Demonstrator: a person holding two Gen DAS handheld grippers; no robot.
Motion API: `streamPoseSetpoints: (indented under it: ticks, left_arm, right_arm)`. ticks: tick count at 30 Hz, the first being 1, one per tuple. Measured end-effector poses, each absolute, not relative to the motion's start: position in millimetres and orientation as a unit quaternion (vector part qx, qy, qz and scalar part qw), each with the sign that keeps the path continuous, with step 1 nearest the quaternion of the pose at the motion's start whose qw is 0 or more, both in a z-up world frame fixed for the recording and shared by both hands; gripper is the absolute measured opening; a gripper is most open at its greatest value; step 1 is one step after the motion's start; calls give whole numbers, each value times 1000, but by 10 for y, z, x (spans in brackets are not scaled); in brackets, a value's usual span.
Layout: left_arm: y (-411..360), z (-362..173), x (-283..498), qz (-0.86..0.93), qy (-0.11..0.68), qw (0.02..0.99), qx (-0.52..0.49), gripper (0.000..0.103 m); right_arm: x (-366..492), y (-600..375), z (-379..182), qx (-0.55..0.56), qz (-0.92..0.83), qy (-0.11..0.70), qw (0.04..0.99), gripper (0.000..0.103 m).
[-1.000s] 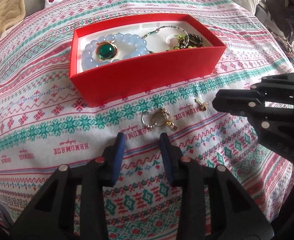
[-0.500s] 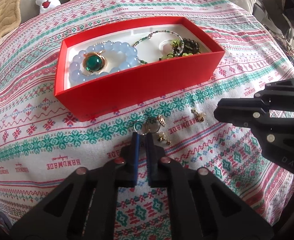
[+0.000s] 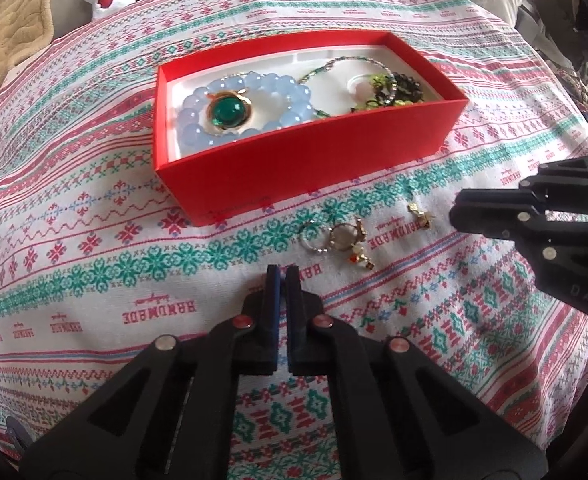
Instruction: Organize jewelry
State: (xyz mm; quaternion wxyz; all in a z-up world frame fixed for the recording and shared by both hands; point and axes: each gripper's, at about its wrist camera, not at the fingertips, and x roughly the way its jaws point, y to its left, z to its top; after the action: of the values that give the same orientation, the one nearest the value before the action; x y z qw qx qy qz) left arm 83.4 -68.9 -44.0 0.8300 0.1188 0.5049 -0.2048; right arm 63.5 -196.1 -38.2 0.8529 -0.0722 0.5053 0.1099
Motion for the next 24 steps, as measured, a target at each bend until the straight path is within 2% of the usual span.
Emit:
streamPoseSetpoints:
  ticks: [4, 10, 14, 16, 17, 18, 21, 24]
  left_arm:
    - [-792, -446, 795, -216, 488, 833, 149, 29]
    - [-827, -465, 857, -223, 478, 836, 149, 36]
    - [-866, -474, 871, -226, 469, 841, 149, 36]
    - [-887, -474, 872, -227, 465, 842, 150, 36]
    - [-891, -475, 869, -227, 464, 843, 151, 36]
    - [-900, -475, 868, -228, 463, 843, 152, 36]
    - [-910, -475, 867, -229, 463, 842, 155, 35]
    - [-925, -466, 861, -238, 472, 835, 154, 22]
  right_arm:
    - [638, -1943, -445, -81, 114, 517, 844, 14]
    - [635, -1916, -517, -94, 122, 523, 838, 18]
    - [649, -1932, -525, -89, 127, 525, 837, 25]
    - [647, -1919, -528, -87, 132, 525, 836, 33]
    - [646, -1887, -539, -87, 136, 524, 836, 43]
    - [636, -1861, -542, -87, 139, 522, 837, 48]
    - [610, -1797, -549, -103, 134, 517, 839, 48]
    - [617, -1786, -555, -106, 131, 514, 841, 48]
